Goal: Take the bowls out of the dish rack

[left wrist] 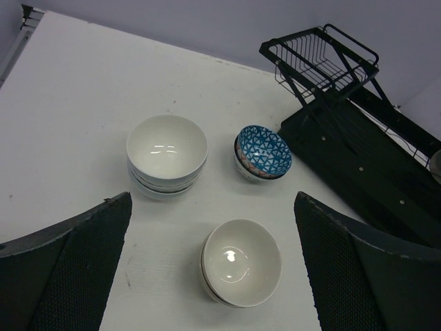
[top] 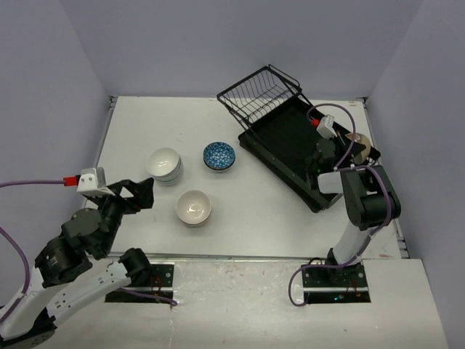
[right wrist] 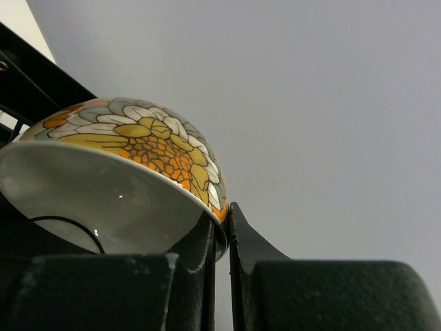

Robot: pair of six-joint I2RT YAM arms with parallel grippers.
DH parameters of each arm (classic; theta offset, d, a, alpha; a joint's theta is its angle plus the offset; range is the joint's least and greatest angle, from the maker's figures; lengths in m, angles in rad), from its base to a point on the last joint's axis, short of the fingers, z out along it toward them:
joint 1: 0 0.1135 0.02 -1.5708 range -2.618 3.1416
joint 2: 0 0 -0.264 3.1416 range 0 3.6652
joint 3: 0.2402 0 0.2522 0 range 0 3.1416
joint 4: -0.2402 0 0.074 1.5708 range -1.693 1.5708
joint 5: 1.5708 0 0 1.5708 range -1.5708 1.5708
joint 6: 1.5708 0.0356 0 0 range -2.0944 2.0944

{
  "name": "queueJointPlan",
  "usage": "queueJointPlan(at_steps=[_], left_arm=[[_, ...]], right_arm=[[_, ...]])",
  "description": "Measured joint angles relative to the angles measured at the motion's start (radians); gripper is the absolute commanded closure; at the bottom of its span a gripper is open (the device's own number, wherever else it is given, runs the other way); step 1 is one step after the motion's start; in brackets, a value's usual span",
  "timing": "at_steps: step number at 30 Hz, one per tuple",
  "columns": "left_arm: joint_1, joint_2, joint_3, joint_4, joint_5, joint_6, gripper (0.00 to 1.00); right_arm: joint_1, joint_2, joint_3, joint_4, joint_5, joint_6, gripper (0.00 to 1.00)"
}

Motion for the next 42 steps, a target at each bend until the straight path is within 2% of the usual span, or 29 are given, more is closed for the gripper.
queueJointPlan(at_steps=[6, 27, 42], left_arm=[[0.000, 0.014, 0.000, 0.000, -0.006, 0.000, 0.00], [0.000, 0.047, 0.000, 0.000, -0.010, 0.000, 0.00], [0.000, 0.051, 0.000, 0.000, -0.010, 0.000, 0.00]], right_arm=[[-0.002, 0.075, 0.009, 0.014, 0.000, 0.011, 1.00], [0.040, 0.124, 0.133, 0.004, 0.082, -0.012, 1.00], [0.064, 0.216, 0.185, 0.050, 0.146, -0.015, 1.00]])
